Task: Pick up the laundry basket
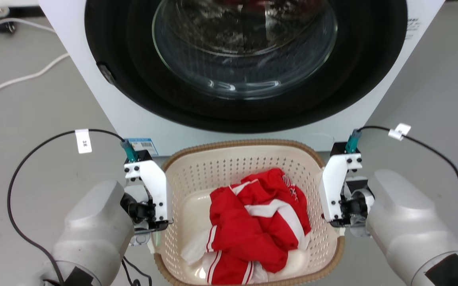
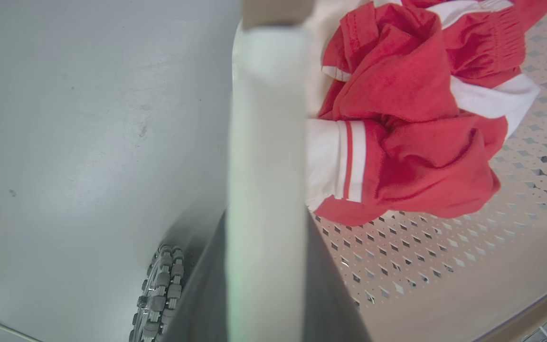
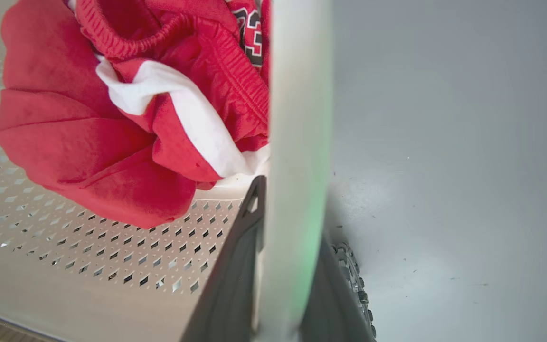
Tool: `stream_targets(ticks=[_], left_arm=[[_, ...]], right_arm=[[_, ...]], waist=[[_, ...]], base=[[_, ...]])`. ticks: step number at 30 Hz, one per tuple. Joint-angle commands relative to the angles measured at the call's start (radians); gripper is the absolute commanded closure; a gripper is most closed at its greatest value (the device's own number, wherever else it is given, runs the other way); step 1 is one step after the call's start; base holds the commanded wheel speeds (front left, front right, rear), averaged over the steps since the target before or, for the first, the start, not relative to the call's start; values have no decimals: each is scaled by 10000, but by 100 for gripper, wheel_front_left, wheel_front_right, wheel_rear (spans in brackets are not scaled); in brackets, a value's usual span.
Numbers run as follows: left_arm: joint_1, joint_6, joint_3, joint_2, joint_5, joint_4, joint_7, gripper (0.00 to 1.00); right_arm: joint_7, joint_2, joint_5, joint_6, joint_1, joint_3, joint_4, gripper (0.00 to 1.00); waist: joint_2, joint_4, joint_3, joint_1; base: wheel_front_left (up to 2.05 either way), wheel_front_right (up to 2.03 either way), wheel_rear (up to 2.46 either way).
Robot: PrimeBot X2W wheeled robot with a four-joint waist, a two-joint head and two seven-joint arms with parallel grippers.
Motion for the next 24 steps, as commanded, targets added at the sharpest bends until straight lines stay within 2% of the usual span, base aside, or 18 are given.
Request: stream_targets(ticks=[1,14,24], left_arm=[[110,-142,-7,-390,-182,-131,62,100],[847,-145,-119,-751,-421,56,190,100],[1021,-147,-152,-873,-535,99,137,100]], right_arm=[[98,272,127,115,208,96,-73,100],[225,300,422,121,1009,343,26,100],[164,311,518,123,1132,400,71,100]], waist=[[0,-8,-349,2],[0,49,-1718,2],[0,98,-2030,2]], base=[[0,0,0],[0,0,0],[0,0,0]])
